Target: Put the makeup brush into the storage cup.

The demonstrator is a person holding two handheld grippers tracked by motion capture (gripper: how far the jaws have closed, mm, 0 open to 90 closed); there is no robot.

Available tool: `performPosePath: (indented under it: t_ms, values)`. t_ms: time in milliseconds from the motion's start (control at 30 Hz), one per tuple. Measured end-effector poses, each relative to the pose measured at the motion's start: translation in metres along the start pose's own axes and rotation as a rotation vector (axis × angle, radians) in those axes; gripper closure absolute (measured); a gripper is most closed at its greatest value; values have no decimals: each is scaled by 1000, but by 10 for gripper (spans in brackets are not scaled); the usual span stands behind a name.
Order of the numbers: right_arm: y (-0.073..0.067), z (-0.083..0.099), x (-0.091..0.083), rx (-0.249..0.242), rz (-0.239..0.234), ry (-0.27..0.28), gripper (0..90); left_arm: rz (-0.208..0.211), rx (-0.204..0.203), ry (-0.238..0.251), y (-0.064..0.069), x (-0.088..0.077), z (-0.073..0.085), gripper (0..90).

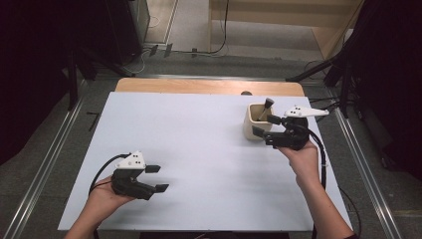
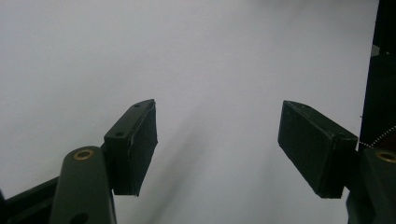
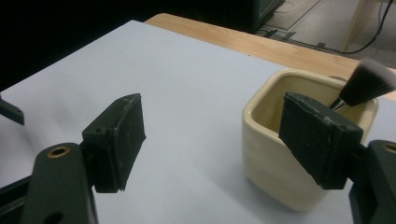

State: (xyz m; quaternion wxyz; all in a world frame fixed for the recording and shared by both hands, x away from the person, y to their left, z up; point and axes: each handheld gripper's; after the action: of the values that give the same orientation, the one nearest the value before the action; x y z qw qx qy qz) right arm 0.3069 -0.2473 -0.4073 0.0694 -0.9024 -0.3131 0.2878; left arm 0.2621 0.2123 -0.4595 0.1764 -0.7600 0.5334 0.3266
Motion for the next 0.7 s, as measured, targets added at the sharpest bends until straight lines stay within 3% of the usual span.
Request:
performPosePath:
  t_ms: [133, 700]
  values:
    - [-3, 6, -1, -1, -67, 2, 235, -1, -1, 1, 0, 0, 0, 289]
    - [-19, 38, 7, -62, -134, -63, 235, -1, 1, 7, 0, -1, 0, 289]
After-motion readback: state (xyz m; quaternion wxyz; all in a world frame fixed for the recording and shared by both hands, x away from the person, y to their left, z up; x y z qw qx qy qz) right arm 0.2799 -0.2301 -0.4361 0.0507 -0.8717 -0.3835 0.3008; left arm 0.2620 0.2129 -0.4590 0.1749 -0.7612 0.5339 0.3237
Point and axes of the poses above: each handheld gripper's, and its own axes: x roughly forward along the jaws, z roughly out of its underside, y roughly to its right, and after that the axes turned 7 degrees about x, right-handed
